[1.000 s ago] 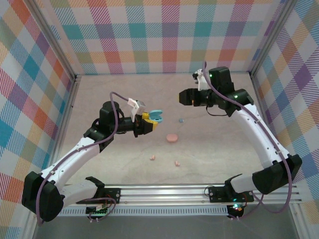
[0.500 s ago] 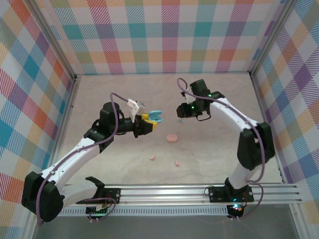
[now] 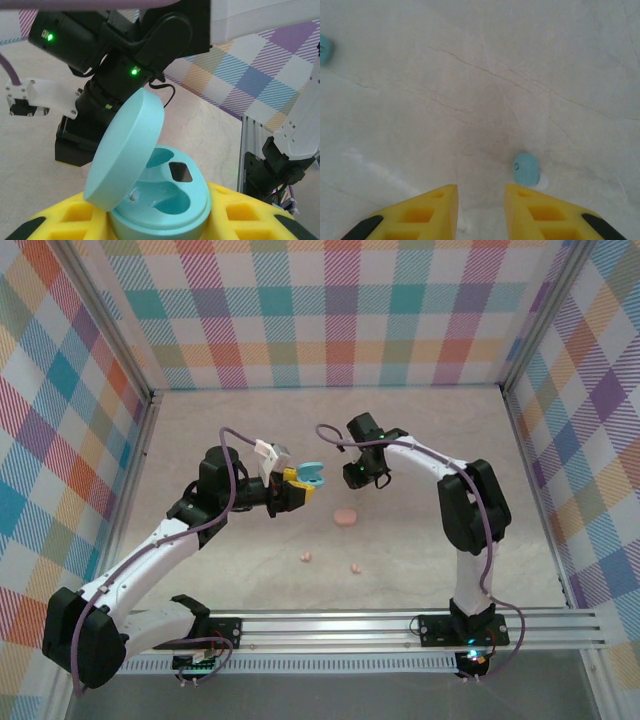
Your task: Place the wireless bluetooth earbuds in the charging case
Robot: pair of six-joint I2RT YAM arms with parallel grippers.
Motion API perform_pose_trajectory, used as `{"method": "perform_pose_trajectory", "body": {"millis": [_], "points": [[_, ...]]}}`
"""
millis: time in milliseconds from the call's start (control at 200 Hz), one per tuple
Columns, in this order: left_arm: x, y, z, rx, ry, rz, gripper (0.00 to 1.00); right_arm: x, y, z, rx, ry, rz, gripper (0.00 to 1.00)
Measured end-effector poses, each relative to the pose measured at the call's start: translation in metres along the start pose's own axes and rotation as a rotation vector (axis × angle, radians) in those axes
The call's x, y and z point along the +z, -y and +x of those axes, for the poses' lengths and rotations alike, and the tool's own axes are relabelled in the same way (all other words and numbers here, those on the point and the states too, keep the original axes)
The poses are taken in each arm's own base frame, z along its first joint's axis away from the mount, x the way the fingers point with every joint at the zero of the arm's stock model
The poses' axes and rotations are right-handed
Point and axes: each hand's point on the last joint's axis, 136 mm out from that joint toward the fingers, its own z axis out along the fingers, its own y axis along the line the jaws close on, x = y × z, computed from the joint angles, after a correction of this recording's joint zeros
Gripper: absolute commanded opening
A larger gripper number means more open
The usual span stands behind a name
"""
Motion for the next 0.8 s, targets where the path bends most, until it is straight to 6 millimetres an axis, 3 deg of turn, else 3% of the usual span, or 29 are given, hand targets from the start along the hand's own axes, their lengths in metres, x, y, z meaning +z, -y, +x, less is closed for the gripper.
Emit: {"method": "perform_pose_trajectory", "body": {"millis": [410, 800], "points": [[0.002, -0.002, 0.002, -0.006, -0.007, 0.000, 0.24, 0.018, 0.019, 0.002, -0.061, -0.048, 0.106, 0.30], [0.002, -0.002, 0.002, -0.006, -0.008, 0.000, 0.24, 0.021, 0.016, -0.003, -0.098, -0.054, 0.115, 0.29]]}}
